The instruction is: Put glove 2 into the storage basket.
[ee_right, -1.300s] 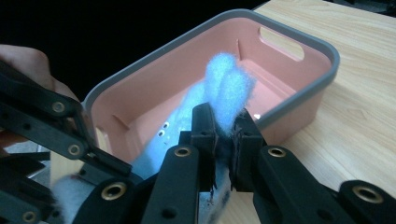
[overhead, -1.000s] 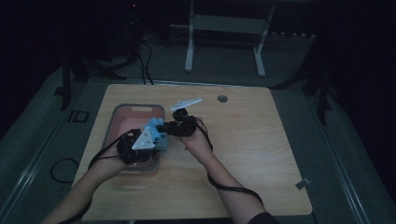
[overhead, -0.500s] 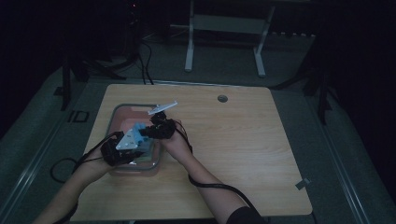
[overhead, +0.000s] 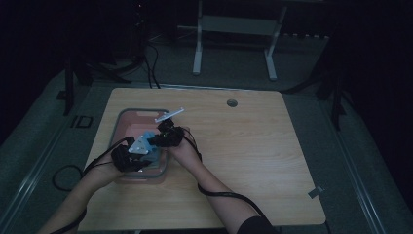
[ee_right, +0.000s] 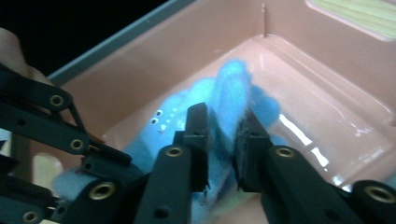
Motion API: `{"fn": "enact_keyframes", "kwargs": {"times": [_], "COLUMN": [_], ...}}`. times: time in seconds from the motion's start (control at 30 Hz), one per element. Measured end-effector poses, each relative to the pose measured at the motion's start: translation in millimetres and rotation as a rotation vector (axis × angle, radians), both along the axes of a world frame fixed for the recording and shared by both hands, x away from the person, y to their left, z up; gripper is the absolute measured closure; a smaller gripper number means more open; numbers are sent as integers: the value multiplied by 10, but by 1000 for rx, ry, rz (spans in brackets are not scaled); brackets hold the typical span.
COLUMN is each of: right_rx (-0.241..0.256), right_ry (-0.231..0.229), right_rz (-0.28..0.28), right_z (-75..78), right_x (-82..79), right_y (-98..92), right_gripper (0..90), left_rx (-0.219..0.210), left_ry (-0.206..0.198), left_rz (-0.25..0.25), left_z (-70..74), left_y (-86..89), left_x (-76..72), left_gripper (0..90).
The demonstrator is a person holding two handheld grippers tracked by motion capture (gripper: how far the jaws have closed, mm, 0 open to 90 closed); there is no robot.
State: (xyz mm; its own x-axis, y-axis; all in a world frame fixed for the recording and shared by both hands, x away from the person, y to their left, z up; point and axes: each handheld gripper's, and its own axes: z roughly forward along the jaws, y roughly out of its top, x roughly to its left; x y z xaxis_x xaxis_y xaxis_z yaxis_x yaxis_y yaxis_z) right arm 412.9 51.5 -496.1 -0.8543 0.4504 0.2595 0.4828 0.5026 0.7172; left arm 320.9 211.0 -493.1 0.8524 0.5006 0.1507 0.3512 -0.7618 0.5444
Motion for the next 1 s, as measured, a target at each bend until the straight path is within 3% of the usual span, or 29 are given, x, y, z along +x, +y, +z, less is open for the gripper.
{"fn": "enact_keyframes", "kwargs": {"times": [0.1,0.23,0.47,0.53,0.63,0.67,0.7,0.77,1.0], "right_rx": [-17,-9,15,17,15,18,26,41,58], "right_ry": [-22,-36,-40,-45,-61,-62,-62,-69,-76], "right_rz": [-23,-42,-51,-39,-15,-11,-7,-6,7], "right_z": [-2,36,95,121,176,201,227,279,373], "right_x": [0,14,5,-27,-82,-92,-101,-117,-163], "right_y": [-7,-62,-150,-168,-204,-225,-248,-294,-434], "right_gripper": [652,588,548,522,502,499,488,474,383], "left_rx": [12,21,25,21,-28,-46,-56,-68,-147], "left_ry": [22,45,54,44,42,35,14,19,5], "left_rz": [-4,-4,3,22,65,73,94,112,141], "left_z": [-10,-15,-15,-9,22,40,57,79,153], "left_y": [-16,-24,-27,-22,3,10,7,6,-8], "left_x": [19,48,57,54,47,40,33,39,43], "left_gripper": [739,711,630,501,341,328,285,162,25]}}
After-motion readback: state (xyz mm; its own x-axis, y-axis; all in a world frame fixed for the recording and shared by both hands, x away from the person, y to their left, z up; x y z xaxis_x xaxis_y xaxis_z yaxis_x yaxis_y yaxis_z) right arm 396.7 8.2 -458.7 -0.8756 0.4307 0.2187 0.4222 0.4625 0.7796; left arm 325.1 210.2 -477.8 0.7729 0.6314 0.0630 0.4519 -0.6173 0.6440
